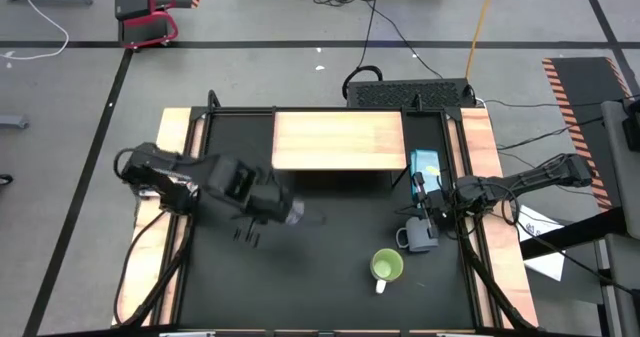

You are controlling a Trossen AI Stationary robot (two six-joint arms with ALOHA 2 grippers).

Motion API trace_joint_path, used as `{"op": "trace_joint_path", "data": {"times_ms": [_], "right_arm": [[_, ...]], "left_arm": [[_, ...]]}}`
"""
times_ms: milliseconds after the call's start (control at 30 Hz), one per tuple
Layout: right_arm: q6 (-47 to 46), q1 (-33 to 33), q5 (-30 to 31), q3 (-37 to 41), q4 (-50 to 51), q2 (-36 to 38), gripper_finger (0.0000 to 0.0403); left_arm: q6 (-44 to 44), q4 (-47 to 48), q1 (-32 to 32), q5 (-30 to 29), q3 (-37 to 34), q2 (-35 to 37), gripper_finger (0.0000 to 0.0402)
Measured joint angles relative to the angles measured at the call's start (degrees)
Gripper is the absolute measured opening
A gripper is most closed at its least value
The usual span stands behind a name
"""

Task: Stack small to large cups/mugs on shelf
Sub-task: Put the transparent mug on the shelf

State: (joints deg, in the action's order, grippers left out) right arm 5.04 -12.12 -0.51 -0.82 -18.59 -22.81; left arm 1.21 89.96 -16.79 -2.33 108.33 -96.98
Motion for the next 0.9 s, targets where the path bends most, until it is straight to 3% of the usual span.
{"op": "trace_joint_path", "data": {"times_ms": [233, 433, 733, 900], "right_arm": [[0.1, 0.0, 0.0, 0.0, 0.0, 0.0, 0.0000], [0.1, 0.0, 0.0, 0.0, 0.0, 0.0, 0.0000], [-0.2, 0.0, 0.0, 0.0, 0.0, 0.0, 0.0000], [-0.2, 0.0, 0.0, 0.0, 0.0, 0.0, 0.0000]], "left_arm": [[9.3, -0.5, -5.1, 0.1, -12.5, 0.0, 0.0000], [11.6, -9.4, -6.9, 1.7, -21.7, -0.1, 0.0000], [11.2, -18.7, -8.5, 2.0, -25.8, -0.1, 0.0000], [11.3, -18.2, -8.6, 2.4, -27.6, -2.5, 0.0000]]}}
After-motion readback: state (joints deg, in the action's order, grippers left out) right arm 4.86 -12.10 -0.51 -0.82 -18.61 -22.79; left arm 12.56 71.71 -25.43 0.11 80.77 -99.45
